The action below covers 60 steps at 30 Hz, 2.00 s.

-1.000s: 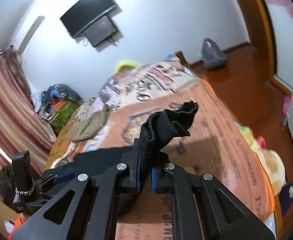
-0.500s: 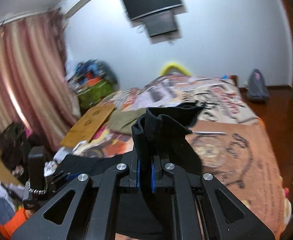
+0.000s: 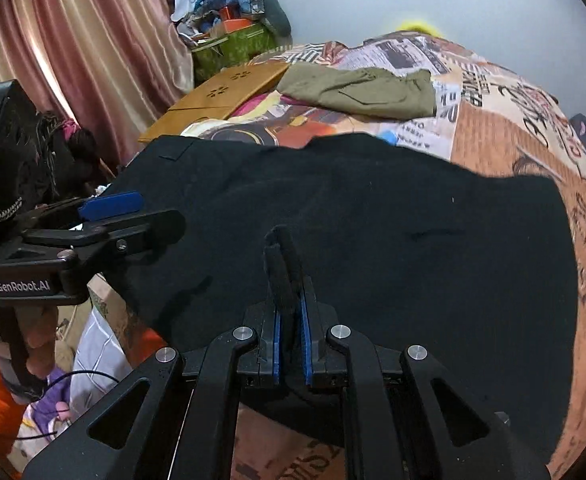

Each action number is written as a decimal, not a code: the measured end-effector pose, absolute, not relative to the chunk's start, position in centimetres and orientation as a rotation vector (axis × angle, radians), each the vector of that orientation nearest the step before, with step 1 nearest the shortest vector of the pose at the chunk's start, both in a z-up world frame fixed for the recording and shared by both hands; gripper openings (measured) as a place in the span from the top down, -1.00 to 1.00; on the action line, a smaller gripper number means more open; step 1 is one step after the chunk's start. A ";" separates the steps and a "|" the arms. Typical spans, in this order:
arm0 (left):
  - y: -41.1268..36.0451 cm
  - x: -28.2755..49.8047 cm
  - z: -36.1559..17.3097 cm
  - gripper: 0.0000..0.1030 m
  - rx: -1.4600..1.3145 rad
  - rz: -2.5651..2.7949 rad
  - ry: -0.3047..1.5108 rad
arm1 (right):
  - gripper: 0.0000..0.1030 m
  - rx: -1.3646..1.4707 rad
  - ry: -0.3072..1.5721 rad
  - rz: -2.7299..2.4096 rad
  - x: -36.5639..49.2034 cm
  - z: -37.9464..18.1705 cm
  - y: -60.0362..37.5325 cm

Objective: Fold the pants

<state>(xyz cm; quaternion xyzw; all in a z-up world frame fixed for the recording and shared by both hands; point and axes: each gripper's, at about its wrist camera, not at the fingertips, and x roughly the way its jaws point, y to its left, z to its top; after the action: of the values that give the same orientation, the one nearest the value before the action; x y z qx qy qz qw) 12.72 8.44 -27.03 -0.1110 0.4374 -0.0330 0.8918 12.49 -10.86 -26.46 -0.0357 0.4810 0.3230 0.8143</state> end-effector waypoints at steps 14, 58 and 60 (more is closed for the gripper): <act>3.0 15.7 -24.6 -0.77 -0.146 -0.165 0.870 | 0.27 -0.054 0.931 0.685 11.4 -20.8 -15.5; 1.7 27.5 -32.0 -0.79 0.044 -0.163 1.035 | 0.34 -0.260 1.051 0.554 24.5 -28.6 -20.7; 1.5 27.6 -31.7 -0.79 0.078 -0.157 1.038 | 0.34 -0.298 1.053 0.528 24.2 -28.3 -20.6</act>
<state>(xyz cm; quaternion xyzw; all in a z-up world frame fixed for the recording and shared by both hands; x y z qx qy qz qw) 27.55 1.51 -31.65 0.0372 0.4955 -0.0748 0.8646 24.22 -20.56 -28.31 -0.1401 0.4947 0.2482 0.8210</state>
